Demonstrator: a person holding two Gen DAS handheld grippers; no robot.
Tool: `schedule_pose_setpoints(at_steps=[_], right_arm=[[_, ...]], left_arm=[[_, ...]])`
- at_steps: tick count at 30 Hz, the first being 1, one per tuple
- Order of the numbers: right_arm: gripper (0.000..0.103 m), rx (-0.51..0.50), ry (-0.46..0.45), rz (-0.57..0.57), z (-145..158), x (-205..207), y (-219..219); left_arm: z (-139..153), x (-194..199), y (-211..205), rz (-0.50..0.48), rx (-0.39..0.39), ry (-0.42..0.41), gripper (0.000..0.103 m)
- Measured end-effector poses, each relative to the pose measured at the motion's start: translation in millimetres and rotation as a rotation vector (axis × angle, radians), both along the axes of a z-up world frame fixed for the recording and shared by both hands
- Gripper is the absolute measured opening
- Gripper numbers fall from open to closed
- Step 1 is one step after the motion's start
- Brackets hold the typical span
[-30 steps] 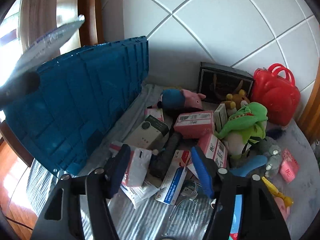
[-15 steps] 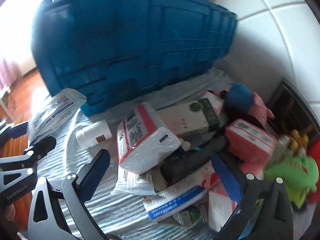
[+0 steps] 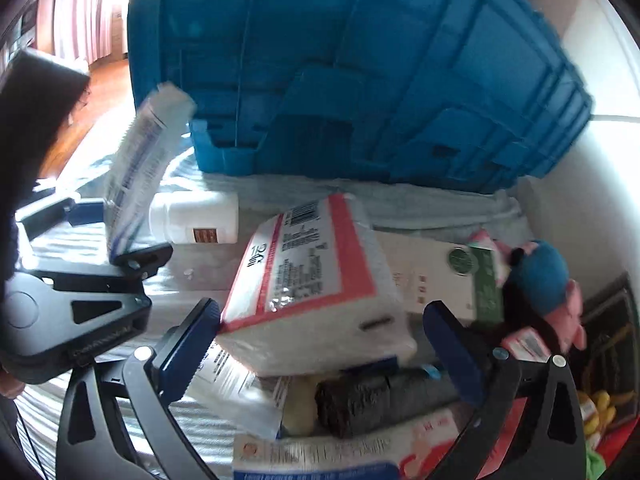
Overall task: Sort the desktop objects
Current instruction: 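Lower both packs into the blue crate and open both tools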
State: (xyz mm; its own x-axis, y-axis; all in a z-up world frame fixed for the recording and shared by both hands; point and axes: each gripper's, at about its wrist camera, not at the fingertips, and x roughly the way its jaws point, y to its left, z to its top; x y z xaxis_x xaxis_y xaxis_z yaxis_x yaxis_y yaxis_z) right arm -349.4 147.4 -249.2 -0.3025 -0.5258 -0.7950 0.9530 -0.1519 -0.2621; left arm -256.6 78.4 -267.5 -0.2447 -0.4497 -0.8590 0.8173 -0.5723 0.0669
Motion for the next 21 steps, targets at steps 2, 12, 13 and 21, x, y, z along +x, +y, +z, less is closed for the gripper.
schedule_pose_setpoints(at_steps=[2, 12, 13, 21], right_arm=[[0.103, 0.023, -0.009, 0.017, -12, -4, -7], [0.099, -0.091, -0.147, -0.086, -1, -20, 13], [0.099, -0.099, -0.149, -0.091, 3, -19, 16], [0.097, -0.169, -0.126, -0.190, 46, -5, 46]], left_arm=[[-4, -2, -1, 0.000, 0.000, -0.006, 0.053], [-3, -6, 11, -0.059, -0.022, -0.007, 0.007], [-1, -5, 13, -0.071, -0.023, -0.002, 0.007], [32, 7, 40, -0.158, -0.081, 0.044, 0.007]])
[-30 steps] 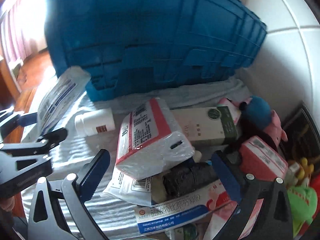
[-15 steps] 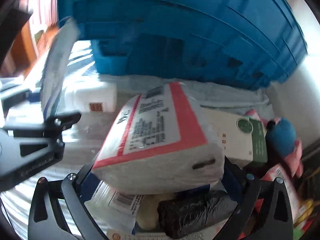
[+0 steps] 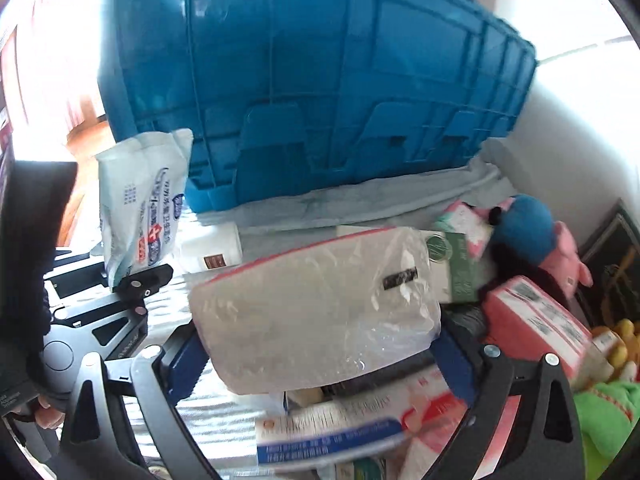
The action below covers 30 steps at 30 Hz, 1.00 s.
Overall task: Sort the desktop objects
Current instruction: 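Lower both packs into the blue crate and open both tools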
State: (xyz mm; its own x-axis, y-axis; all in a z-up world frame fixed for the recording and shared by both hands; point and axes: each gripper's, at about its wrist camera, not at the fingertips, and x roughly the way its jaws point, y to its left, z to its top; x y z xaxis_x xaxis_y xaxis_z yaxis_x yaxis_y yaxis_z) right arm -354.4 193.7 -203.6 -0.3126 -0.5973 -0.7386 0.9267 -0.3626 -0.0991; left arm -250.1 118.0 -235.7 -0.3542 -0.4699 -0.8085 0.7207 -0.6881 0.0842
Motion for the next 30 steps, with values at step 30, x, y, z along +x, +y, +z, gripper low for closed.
schedule_pose_setpoints(at_steps=[30], right_arm=[[0.096, -0.250, 0.282, -0.277, 181, 119, 27]], left_arm=[[166, 83, 20, -0.269, -0.182, 0.292, 0.007]])
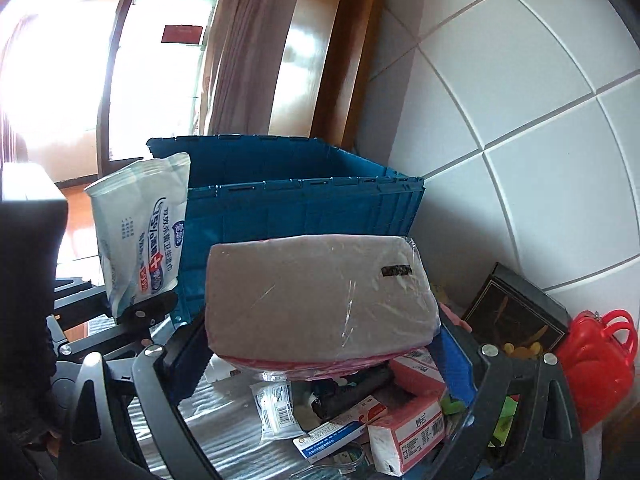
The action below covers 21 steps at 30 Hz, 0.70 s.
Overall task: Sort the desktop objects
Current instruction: 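Lower both packs into the blue crate and open both tools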
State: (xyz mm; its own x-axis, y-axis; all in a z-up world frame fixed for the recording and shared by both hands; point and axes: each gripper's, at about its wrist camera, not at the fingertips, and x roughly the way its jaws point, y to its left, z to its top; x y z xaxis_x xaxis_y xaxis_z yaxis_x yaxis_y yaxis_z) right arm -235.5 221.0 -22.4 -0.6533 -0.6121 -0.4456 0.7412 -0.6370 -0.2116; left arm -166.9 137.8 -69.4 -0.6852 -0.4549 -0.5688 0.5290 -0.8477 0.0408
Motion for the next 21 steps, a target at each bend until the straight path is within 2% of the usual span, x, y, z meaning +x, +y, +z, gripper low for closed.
schedule_pose_setpoints(at_steps=[5, 8, 13, 17, 21], right_arm=[[0.096, -0.008, 0.032, -0.037, 13, 24, -21], [0.096, -0.011, 0.053, -0.031, 22, 35, -34], [0.096, -0.028, 0.103, 0.008, 44, 42, -51], [0.096, -0.068, 0.141, 0.033, 71, 44, -65], [0.096, -0.099, 0.181, 0.056, 98, 40, -90]], left_arm=[[26, 23, -24, -0.049, -0.009, 0.043, 0.007], [39, 17, -32, -0.052, -0.008, 0.059, 0.007], [56, 16, -42, -0.023, -0.015, 0.099, 0.007], [84, 15, -56, 0.007, -0.049, 0.151, 0.007], [108, 7, -88, 0.027, -0.085, 0.187, 0.007]])
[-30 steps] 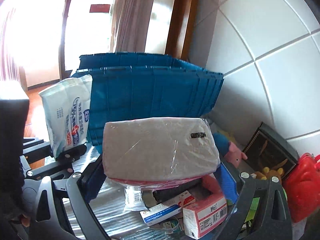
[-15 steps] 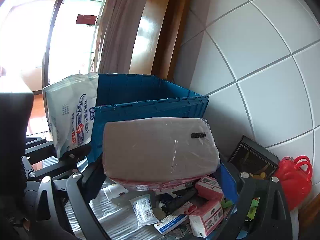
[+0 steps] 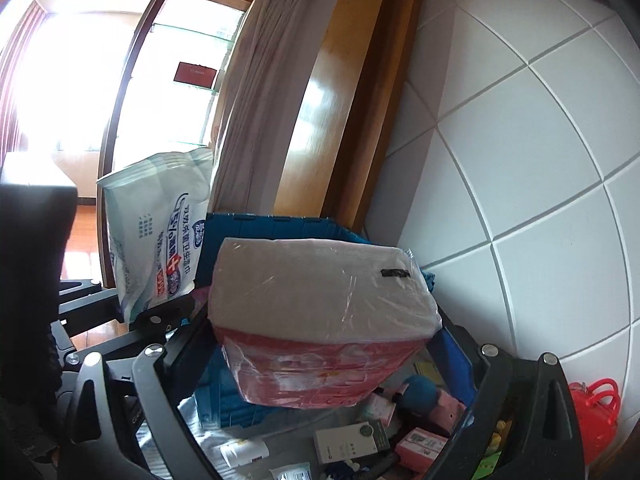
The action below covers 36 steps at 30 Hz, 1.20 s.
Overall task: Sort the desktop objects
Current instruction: 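Lower both packs into the blue crate and open both tools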
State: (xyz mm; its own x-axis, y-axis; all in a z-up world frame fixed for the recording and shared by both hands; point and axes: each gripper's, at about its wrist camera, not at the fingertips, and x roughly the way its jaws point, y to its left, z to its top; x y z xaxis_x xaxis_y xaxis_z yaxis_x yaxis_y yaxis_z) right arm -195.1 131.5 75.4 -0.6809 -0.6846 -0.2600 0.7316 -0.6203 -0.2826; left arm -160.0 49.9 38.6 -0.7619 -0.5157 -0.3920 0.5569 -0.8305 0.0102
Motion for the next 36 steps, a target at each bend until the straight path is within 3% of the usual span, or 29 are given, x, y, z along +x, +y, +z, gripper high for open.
schedule_pose_setpoints(at_steps=[8, 17, 22, 29, 32, 34, 36], right_arm=[[0.096, -0.037, -0.014, 0.001, 11, -38, -86], [0.096, 0.029, -0.295, -0.123, -24, -130, -209], [0.096, 0.164, -0.350, -0.233, -45, -154, -247], [0.096, 0.226, -0.430, -0.288, -54, -169, -248], [0.096, 0.231, -0.453, -0.292, -58, -171, -246], [0.097, 0.246, -0.454, -0.305, -60, -171, -245], [0.098, 0.255, -0.444, -0.319, -60, -171, -244]], left_arm=[[13, -39, -102, -0.016, -0.011, -0.022, 0.007], [-25, -120, -254, -0.129, 0.096, -0.258, 0.007], [-45, -153, -294, -0.194, 0.127, -0.343, 0.007], [-59, -178, -311, -0.285, 0.139, -0.397, 0.008], [-64, -181, -312, -0.315, 0.160, -0.409, 0.023], [-66, -182, -312, -0.327, 0.161, -0.414, 0.059], [-67, -180, -314, -0.324, 0.148, -0.412, 0.063]])
